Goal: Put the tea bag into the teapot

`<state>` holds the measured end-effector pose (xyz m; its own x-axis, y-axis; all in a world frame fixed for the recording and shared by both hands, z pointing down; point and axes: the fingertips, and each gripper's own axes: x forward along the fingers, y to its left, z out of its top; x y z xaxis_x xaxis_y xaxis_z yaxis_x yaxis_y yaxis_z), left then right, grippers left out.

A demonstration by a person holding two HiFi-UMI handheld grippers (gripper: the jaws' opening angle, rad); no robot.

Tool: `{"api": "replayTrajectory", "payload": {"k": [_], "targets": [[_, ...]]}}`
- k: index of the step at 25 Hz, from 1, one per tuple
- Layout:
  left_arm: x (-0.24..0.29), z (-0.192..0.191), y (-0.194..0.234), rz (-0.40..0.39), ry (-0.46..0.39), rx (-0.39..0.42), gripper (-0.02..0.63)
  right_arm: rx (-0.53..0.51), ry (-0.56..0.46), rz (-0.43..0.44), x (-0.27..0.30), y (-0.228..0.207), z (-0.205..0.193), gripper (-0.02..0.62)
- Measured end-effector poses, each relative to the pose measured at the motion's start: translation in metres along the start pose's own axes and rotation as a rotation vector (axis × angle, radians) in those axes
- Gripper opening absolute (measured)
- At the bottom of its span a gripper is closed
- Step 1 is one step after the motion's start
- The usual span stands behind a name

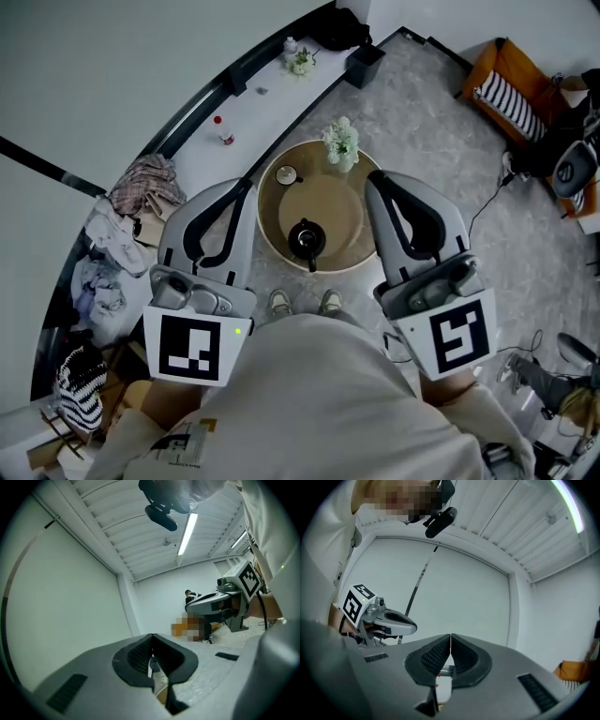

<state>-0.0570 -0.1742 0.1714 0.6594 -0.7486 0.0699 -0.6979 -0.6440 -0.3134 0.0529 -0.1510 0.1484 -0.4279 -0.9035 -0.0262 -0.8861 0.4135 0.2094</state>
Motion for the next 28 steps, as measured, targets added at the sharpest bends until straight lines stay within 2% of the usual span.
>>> {"api": "replayTrajectory", "payload": {"k": [8, 12, 18, 28], "targets": [[0.003, -0.015, -0.019, -0.037, 0.036, 0.012, 0.008, 0.038, 0.070, 0.042, -0.004, 0.008, -0.027, 0.008], [0.001, -0.020, -0.017, -0.039, 0.047, 0.027, 0.008, 0.041, 0.070, 0.053, 0.000, 0.015, -0.031, 0.008], [0.003, -0.025, -0.020, -0.041, 0.059, 0.035, 0.008, 0.102, 0.064, 0.086, -0.001, 0.012, -0.034, 0.006], [-0.002, -0.029, -0.017, -0.036, 0.072, 0.042, 0.008, 0.090, 0.047, 0.091, 0.001, 0.011, -0.031, 0.007]]}}
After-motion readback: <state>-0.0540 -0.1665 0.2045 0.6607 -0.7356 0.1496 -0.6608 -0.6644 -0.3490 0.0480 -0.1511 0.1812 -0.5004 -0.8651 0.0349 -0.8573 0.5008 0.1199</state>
